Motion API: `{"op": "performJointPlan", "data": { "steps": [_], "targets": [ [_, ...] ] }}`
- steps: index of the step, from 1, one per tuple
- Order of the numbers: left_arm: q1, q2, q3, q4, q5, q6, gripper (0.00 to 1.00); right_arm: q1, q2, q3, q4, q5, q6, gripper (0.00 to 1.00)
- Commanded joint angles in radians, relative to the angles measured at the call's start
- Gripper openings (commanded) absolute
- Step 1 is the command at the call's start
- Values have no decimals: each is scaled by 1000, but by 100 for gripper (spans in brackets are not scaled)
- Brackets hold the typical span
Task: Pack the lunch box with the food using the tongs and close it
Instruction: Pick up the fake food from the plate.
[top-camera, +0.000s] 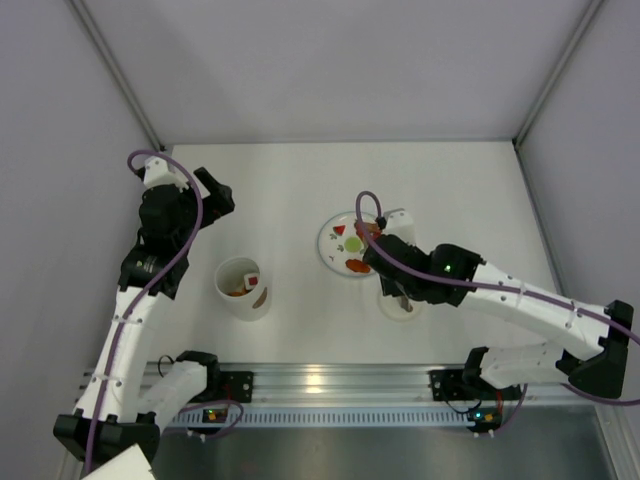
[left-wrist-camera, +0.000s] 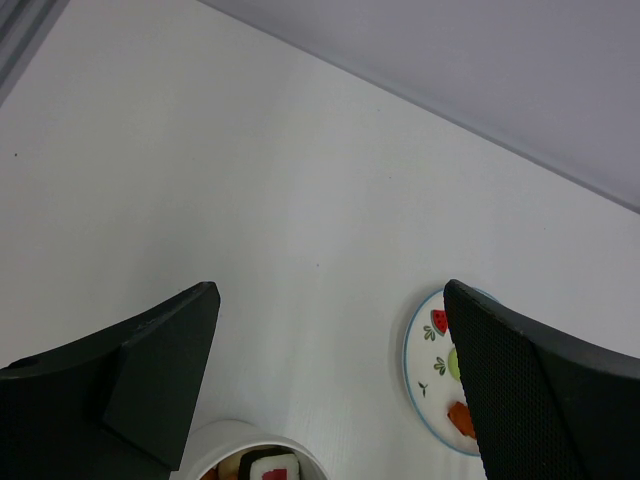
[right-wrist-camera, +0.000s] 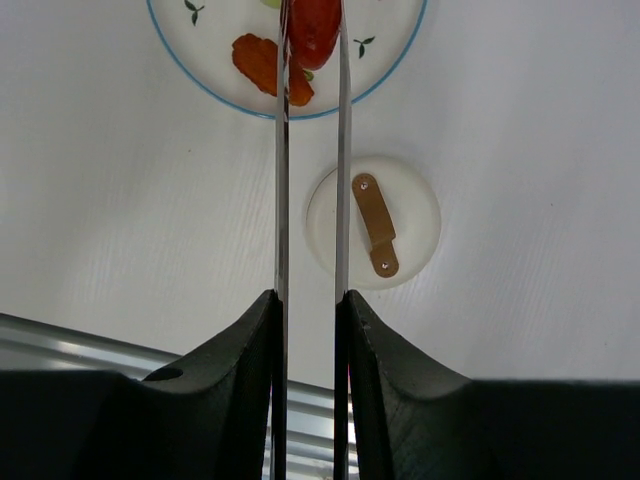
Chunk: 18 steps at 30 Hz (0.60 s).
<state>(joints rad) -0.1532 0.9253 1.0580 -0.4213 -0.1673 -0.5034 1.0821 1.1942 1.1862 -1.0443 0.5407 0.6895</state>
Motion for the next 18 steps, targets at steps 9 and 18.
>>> {"op": "performJointPlan", "data": {
  "steps": [9,18],
  "targets": [
    [7,-8,-9,24,15,-1,99,19,-27,180,67,-103,-134,13],
    [7,1,-7,27,22,-3,99,136,65,309,162,-248,-185,14]
  ]
}}
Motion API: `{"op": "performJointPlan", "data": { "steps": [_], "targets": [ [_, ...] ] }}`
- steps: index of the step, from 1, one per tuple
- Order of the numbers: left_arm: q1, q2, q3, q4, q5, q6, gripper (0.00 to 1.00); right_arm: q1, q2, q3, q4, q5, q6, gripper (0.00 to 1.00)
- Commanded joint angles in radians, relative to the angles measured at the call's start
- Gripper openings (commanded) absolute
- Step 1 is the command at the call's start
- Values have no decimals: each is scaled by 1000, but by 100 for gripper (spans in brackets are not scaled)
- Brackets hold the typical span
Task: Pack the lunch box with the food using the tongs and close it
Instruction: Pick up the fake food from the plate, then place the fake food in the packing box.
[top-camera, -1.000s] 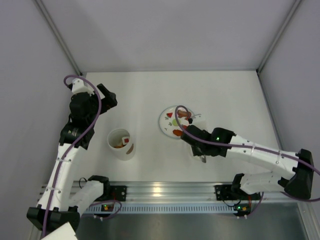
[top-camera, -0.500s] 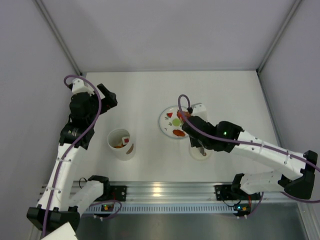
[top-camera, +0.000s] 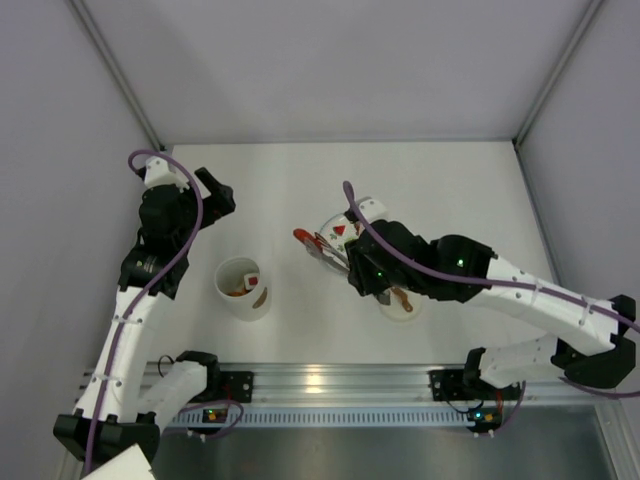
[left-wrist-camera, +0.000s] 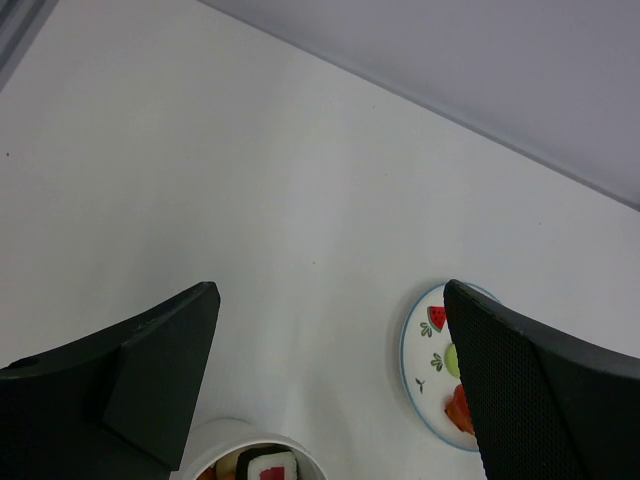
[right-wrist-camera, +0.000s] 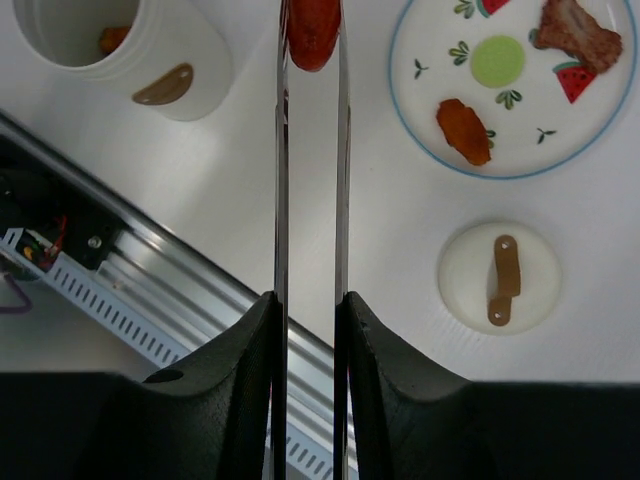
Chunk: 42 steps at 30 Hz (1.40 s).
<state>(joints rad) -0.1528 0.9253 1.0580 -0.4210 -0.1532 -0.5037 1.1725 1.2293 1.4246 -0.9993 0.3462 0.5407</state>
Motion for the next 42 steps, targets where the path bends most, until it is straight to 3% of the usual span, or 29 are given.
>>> {"op": "performJointPlan", "data": {
  "steps": [1,10,20,34,42],
  "targets": [
    [7,0,-7,25,9,-2,99,59,60,101,120,-58,-41,14],
    [7,-2,-7,24,6,-1,99,193,228,278,125,-69,-67,14],
    [7,-6,-6,22,6,1,99,227,323,352,122,-90,-79,15],
    [7,-6,-6,22,4,2,99,227,355,372,125,-90,-93,37],
    [7,-5,-6,22,4,1,99,225,366,389,117,-79,-97,41]
  ]
}}
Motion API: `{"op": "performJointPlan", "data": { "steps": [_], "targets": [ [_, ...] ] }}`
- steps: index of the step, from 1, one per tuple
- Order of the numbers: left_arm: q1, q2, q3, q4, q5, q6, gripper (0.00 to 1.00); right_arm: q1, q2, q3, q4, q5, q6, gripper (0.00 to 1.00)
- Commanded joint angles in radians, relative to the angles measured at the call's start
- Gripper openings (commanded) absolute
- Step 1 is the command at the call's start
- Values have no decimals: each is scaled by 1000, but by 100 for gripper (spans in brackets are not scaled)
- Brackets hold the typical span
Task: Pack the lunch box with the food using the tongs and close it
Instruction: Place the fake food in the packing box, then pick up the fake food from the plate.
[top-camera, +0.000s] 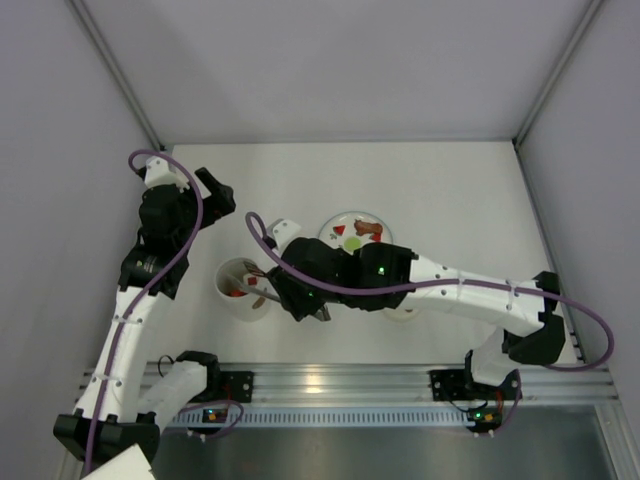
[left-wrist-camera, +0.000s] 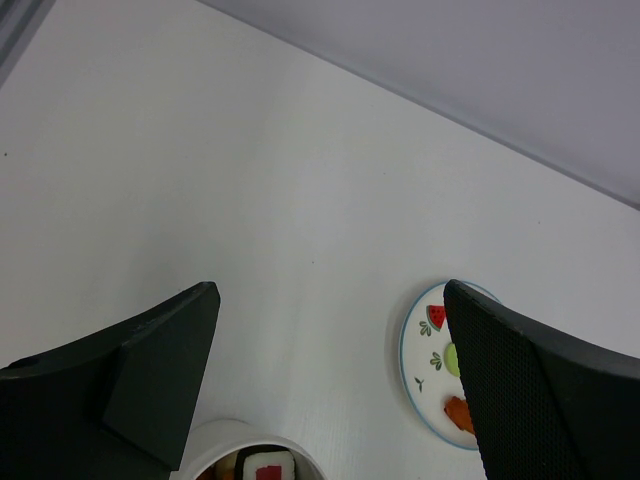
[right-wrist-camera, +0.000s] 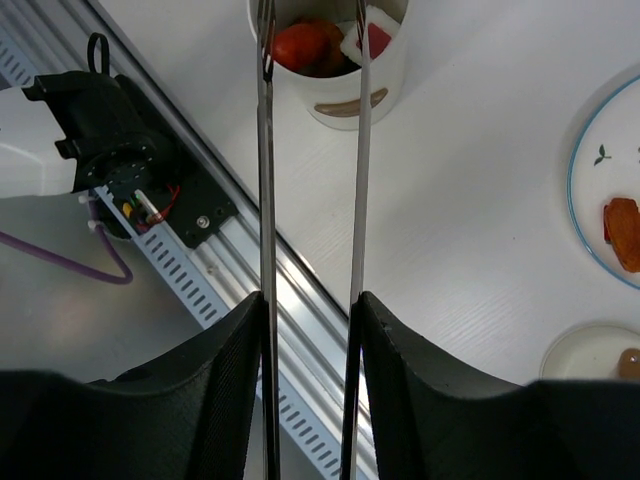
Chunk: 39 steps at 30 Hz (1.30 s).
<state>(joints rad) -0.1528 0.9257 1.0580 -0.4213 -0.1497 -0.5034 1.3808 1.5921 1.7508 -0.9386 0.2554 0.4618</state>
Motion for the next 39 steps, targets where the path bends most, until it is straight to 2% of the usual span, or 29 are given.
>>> {"op": "performJointPlan", "data": {
  "steps": [1,10,14,18,20,28,39],
  "targets": [
    [7,-7,-7,23,1,0,99,17,2,64,52,21,-20,41],
    [7,-10,-6,21,-2,2,99,-37,-96,23,-35,185,1,43],
    [7,-10,-6,21,-1,2,99,-162,-219,-178,-34,196,24,43],
    [7,-8,-6,22,1,0,99,-342,-359,-365,-17,171,26,43],
    [7,-8,-7,23,2,0,99,-374,-394,-443,-12,157,25,44],
    [7,-7,-6,23,4,-1,99,-430,-382,-599,75,64,6,44],
    [7,-5,-6,23,2,2,99,-440,-307,-648,138,39,-25,48]
  ]
}}
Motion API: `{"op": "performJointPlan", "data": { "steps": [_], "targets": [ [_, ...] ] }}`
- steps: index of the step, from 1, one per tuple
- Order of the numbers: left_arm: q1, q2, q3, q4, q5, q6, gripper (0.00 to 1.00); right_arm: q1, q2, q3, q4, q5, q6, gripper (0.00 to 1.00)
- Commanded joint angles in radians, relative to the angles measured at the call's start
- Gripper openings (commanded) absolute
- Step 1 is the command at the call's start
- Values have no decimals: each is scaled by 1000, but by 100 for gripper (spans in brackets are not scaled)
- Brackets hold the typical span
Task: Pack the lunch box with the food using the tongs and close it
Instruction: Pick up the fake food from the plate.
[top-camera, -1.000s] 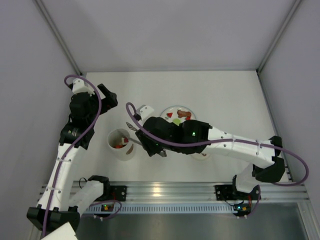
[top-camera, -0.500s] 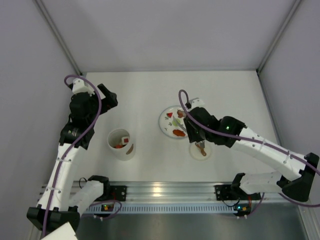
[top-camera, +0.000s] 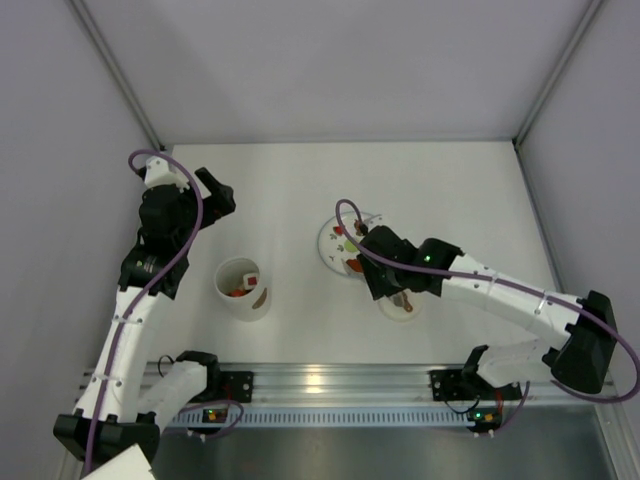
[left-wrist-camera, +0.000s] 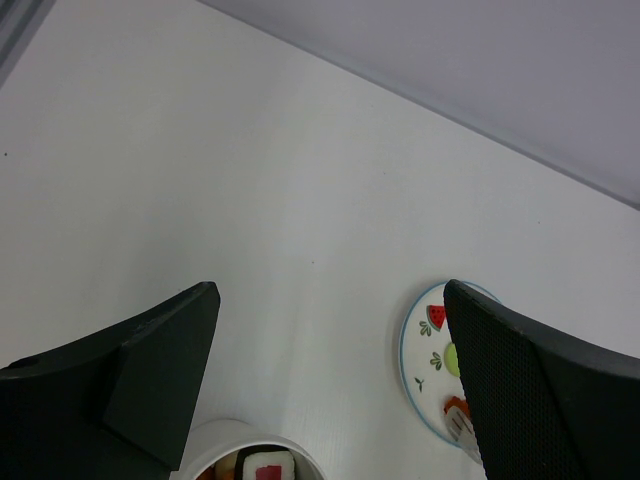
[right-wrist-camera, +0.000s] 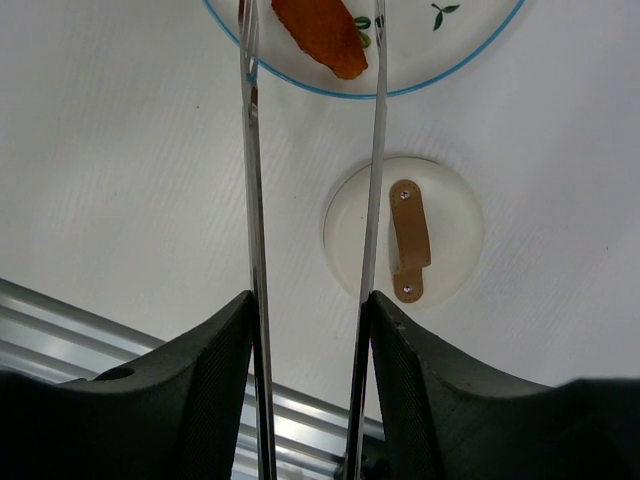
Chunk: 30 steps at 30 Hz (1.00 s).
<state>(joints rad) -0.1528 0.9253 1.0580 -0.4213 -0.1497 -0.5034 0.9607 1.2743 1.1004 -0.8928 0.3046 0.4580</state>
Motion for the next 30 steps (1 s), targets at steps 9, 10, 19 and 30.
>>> {"op": "performJointPlan", "data": {
  "steps": [9,10,19,30],
  "targets": [
    [7,-6,-6,21,-1,5,99,-62,13,-17,103,-30,-30,48],
    [7,-6,-6,22,-1,5,99,-69,4,-28,103,-38,-35,47],
    [7,-5,-6,22,1,3,99,-94,-30,-43,104,-96,-50,41],
    [7,-5,-7,21,-1,2,99,-96,-13,56,74,-84,-64,27]
  ]
}}
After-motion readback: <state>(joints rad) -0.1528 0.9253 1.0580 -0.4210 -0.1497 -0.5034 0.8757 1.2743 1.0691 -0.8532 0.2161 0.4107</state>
